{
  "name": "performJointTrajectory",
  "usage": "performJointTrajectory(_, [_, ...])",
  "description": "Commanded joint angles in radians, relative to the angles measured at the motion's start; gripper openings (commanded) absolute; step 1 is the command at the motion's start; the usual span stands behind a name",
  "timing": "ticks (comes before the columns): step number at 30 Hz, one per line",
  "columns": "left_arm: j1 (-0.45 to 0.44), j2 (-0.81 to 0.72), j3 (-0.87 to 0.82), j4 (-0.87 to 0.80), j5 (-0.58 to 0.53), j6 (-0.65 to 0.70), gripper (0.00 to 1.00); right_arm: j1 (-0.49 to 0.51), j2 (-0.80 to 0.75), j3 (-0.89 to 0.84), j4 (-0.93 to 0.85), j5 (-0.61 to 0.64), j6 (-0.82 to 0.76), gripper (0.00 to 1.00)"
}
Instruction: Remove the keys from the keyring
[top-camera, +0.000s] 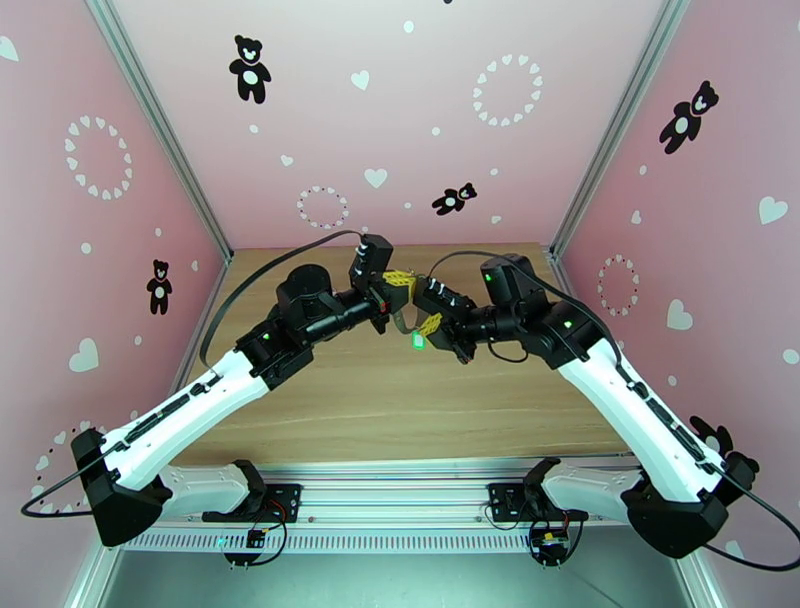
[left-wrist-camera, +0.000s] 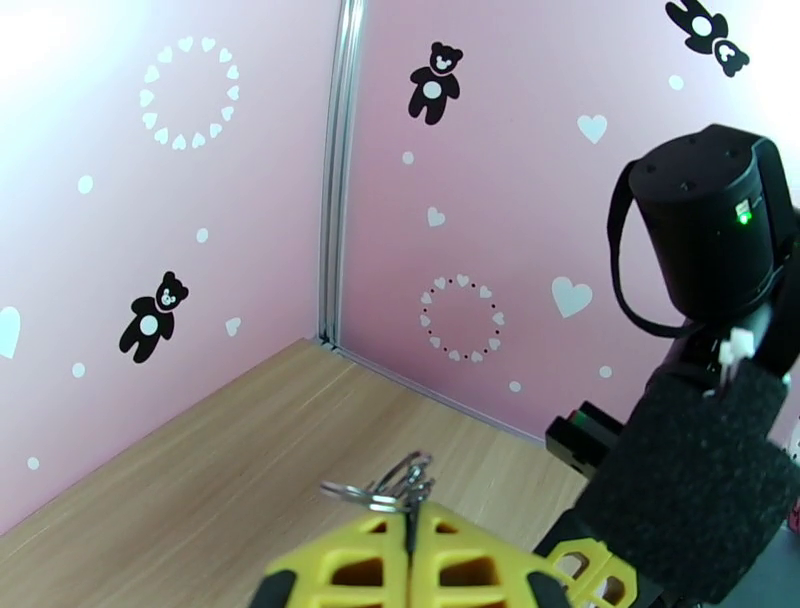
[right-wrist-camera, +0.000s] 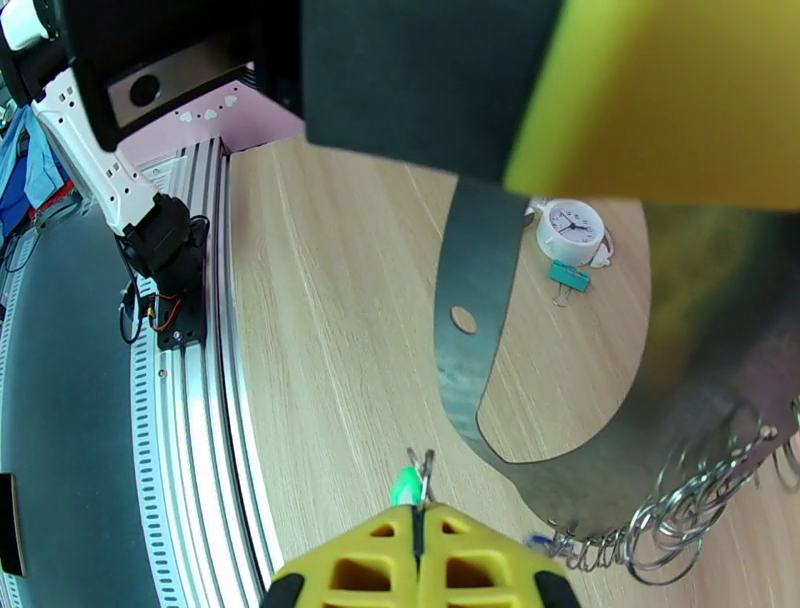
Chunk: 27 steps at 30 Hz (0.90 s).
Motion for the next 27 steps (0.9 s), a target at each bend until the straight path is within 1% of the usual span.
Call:
performJointTrajectory(1, [0.007,-0.020,0.008,-0.022,-0.092,-0.002,0.00,-0.014,-0.077,0.010,0.041,-0.015,0.077,0.00])
performJointTrajectory(5, [0.008,-0.024,0.002,-0.083,-0.217,0.007,0.00,-0.037,-0.150,-0.043,0.103,-0.010,0.208,0.00])
performJointTrajectory(7, [0.009,-0.025,-0.013,-0.113,-0.280,0.000,0.00,-0.059,-0.187,-0.107,0.153,0.008,0.308,0.00])
performJointTrajectory(11, [0.015,-0.048,-0.092,-0.097,-0.341,-0.053,0.00,-0.113,-0.221,-0.288,0.303,0.032,0.575,0.00])
performJointTrajectory(13, [0.016,-0.059,-0.129,-0.097,-0.352,-0.082,0.00,-0.120,-0.211,-0.377,0.373,0.070,0.712,0.00])
performJointTrajectory(16, [0.018,-0.077,-0.177,-0.109,-0.399,-0.127,0.00,-0.124,-0.189,-0.507,0.472,0.148,0.856,0.00])
performJointTrajectory(19, [0.018,-0.097,-0.239,-0.076,-0.413,-0.152,0.00,-0.126,-0.175,-0.637,0.603,0.194,0.951,0.00])
performJointTrajectory(21, [0.019,-0.090,-0.258,-0.071,-0.428,-0.178,0.00,-0.135,-0.149,-0.698,0.691,0.189,1.003,0.00])
performJointTrajectory(23, [0.019,-0.069,-0.262,-0.084,-0.452,-0.206,0.00,-0.143,-0.093,-0.724,0.737,0.175,1.033,0.00])
performJointTrajectory(25, [0.024,-0.049,-0.278,-0.070,-0.474,-0.261,0.00,-0.146,-0.012,-0.710,0.743,0.148,1.033,0.00])
performJointTrajectory(27, [0.034,-0.036,-0.298,-0.037,-0.457,-0.301,0.00,-0.150,0.039,-0.717,0.791,0.135,1.047,0.00])
